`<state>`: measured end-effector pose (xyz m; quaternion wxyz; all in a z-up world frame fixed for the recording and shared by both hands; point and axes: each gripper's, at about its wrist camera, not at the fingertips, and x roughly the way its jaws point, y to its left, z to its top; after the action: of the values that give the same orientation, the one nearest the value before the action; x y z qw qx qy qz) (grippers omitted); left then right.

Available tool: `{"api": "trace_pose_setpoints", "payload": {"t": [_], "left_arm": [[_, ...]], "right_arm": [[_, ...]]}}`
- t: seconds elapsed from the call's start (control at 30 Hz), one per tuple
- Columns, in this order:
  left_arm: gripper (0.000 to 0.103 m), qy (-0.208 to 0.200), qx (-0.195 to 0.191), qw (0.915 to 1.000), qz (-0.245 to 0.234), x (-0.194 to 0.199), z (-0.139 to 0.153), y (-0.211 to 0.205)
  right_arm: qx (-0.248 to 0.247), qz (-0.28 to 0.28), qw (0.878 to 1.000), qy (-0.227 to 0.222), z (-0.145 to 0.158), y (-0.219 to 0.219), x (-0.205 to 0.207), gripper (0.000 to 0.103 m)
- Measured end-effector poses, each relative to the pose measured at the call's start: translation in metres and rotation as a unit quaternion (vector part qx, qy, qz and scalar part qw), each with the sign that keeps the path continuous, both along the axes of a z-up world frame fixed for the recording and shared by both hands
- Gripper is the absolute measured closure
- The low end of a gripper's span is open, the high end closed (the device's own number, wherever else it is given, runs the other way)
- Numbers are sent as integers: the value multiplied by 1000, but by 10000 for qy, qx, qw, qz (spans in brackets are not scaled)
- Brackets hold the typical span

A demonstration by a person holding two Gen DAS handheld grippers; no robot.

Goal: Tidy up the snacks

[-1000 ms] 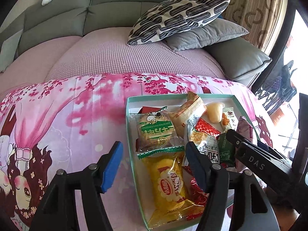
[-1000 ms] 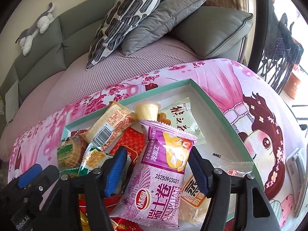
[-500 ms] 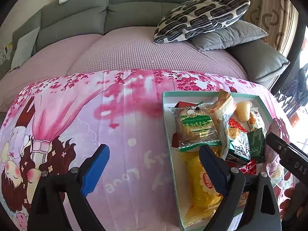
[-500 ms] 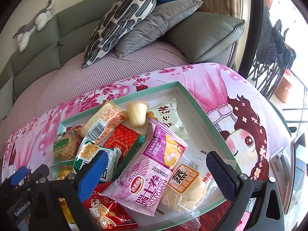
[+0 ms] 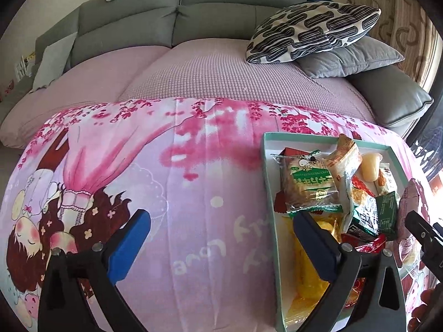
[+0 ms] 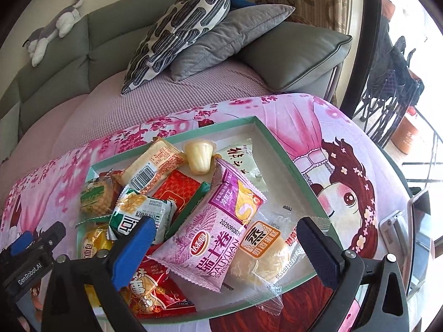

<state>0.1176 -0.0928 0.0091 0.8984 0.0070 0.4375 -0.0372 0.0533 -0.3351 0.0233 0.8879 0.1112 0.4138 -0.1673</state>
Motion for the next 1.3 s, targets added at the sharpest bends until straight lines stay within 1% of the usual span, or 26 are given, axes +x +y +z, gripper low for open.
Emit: {"api": "trace_pose_setpoints", "payload": {"t": [0.07, 0.13, 0.23, 0.37, 0.5, 0.7, 0.9, 1.07, 1.3], "left_arm": [[1, -90, 137, 9997, 181, -4, 2, 2], [1, -96, 149, 9995, 259, -8, 3, 4], [0, -16, 149, 9995, 278, -14, 3, 7], [1, 74, 288, 9990, 331, -24, 1, 9], [1, 177, 272, 9991, 263, -35, 1, 13], [1, 336, 398, 9983, 273, -54, -1, 19], [1, 500, 568, 9965, 360, -74, -9, 32], [1, 463, 519, 9971, 306, -90, -6, 38], [1, 469, 516, 9971, 301, -102, -6, 45]], "right_arm": [[-21, 28, 10000, 18, 1, 3, -3, 0], [-56, 69, 10000, 30, 2, 7, -6, 0], [-113, 152, 9998, 47, 3, 13, -12, 0], [-168, 239, 9995, 80, 4, 20, -18, 0], [-215, 391, 9989, 118, 2, 31, -31, 0], [-234, 561, 9980, 188, -2, 45, -47, 0], [-225, 690, 9973, 136, -1, 55, -63, 0], [-212, 791, 9966, 84, 0, 62, -76, 0], [-255, 851, 9959, 193, -7, 66, -87, 0]]}}
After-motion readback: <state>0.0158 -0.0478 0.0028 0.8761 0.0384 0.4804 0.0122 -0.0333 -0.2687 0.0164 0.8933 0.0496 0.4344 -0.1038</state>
